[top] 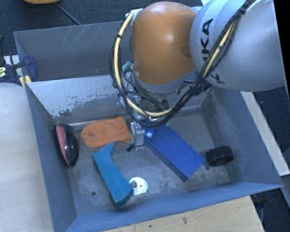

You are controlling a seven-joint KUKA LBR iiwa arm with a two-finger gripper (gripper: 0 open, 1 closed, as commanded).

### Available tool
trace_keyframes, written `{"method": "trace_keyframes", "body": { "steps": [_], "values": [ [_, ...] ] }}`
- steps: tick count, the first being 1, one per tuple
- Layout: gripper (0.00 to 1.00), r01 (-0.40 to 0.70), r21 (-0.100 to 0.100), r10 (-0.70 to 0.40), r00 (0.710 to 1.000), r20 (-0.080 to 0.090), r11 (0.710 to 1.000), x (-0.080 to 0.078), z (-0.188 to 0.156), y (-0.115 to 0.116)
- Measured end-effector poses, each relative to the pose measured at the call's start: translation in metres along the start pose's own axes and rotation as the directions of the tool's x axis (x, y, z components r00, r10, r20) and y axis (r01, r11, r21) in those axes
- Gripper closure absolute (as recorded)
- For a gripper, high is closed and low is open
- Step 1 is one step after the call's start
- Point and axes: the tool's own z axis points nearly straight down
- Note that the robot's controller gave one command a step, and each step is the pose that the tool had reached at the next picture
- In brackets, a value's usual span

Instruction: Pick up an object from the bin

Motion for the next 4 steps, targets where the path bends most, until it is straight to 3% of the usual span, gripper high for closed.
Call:
{"method": "trace_keyframes", "body": {
  "steps": [1, 2, 3, 4],
  "values": [
    [0.0, -0.002, -0.001, 0.002, 1.0, 0.008, 1.0, -0.001, -0.005, -0.001],
    [0.0, 0.016, -0.003, -0.016, 1.0, 0.017, 1.0, -0.005, 0.034, -0.004],
    [0.0, 0.004, -0.002, -0.004, 1.0, 0.011, 1.0, 0.006, 0.103, -0.006],
    [0.0, -0.01, -0.002, 0.01, 1.0, 0.009, 1.0, -0.033, 0.137, 0.0]
  ]
}}
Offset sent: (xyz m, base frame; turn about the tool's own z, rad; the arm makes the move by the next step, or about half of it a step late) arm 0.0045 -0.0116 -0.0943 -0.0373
